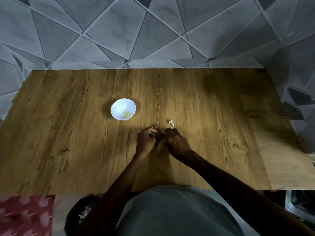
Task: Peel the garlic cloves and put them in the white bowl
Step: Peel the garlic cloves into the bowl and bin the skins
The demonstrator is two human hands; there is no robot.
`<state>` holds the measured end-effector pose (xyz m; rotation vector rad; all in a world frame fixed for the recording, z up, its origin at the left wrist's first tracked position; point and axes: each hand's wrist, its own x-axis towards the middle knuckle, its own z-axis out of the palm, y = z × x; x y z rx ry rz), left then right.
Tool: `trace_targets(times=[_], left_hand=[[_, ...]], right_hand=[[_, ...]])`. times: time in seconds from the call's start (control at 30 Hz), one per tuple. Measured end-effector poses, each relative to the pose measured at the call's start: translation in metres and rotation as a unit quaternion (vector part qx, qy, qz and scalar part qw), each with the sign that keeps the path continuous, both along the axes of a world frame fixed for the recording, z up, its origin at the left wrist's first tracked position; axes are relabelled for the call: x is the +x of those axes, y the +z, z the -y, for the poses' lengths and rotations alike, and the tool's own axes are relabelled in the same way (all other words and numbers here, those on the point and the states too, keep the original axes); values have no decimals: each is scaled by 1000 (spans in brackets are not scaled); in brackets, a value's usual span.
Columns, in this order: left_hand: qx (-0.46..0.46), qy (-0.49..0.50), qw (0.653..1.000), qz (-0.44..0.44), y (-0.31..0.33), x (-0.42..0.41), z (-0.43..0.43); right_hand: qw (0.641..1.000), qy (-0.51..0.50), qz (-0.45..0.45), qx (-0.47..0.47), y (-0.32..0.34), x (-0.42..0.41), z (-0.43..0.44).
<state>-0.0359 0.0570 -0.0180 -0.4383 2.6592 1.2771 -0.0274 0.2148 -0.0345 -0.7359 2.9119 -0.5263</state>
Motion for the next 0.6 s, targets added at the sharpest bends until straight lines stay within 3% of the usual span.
trace_targets(times=[0.1,0.2,0.37,0.5,0.6], left_hand=[[66,17,997,24,-7,4,9],[208,58,974,71,-8,10,9],[333,115,929,118,-7,12,7],[422,192,871,161,0,2,-2],[457,213,840,200,-15,0,4]], right_hand=[[998,46,-35,10,-2,7,-9],[993,94,-77,-2,-8,3,-21],[998,21,-51,-9,-8,-9,-11],[970,-139,63,-188,14,-19,7],[942,-139,126,-277,39,-23,21]])
